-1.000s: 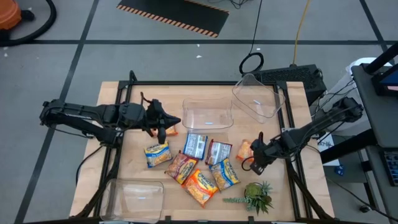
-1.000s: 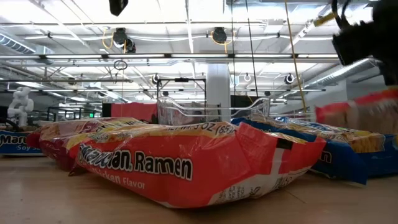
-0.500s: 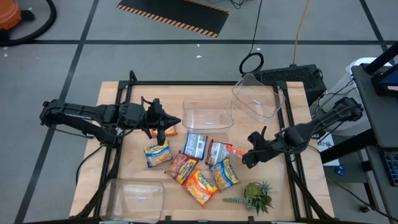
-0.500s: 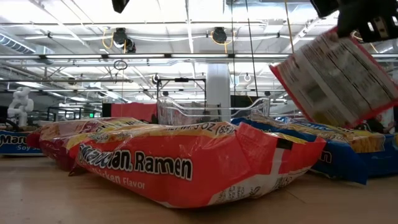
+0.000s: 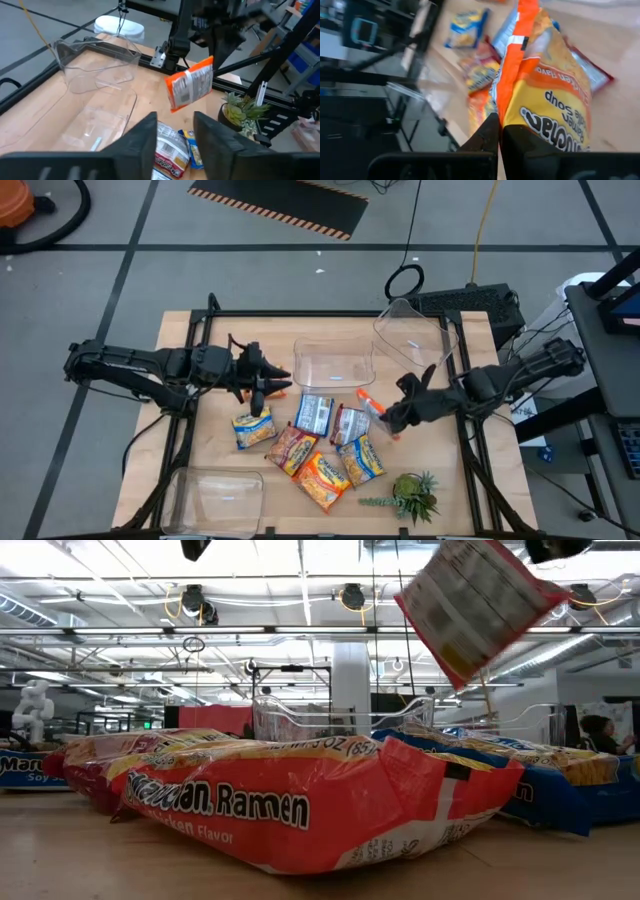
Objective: Sort Maruchan noodles
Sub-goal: Put the right orange noodle pack into the top right transparent bin
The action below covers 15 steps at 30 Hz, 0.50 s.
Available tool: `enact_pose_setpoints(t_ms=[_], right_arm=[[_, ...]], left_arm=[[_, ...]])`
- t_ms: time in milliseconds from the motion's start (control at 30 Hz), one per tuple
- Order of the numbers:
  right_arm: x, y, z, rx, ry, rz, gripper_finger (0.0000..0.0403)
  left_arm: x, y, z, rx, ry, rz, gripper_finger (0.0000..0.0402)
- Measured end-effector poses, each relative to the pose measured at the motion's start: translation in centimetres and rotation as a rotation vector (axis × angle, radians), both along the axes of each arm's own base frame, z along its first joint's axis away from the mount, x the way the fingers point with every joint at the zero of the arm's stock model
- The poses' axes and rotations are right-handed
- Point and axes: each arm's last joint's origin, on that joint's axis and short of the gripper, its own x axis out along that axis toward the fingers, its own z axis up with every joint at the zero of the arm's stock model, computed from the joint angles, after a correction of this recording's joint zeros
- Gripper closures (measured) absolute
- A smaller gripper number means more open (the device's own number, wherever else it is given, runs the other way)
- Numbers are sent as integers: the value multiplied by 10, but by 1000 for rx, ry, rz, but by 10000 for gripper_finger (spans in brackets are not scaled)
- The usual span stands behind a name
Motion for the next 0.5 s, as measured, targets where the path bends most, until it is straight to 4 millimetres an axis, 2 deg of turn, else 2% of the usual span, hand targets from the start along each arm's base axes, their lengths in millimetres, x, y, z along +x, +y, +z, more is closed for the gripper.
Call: enact_pose_setpoints(t_ms=[200, 367, 500], right_arm=[[9, -16, 25, -38, -129, 8, 403], [17, -33, 47, -114, -278, -4, 403], [19, -47, 66, -149, -368, -7, 403]], left_arm=[[1, 7, 1, 47, -5, -24, 206], [4, 21, 11, -103, -119, 9, 189], [10, 32, 20, -159, -235, 21, 178]])
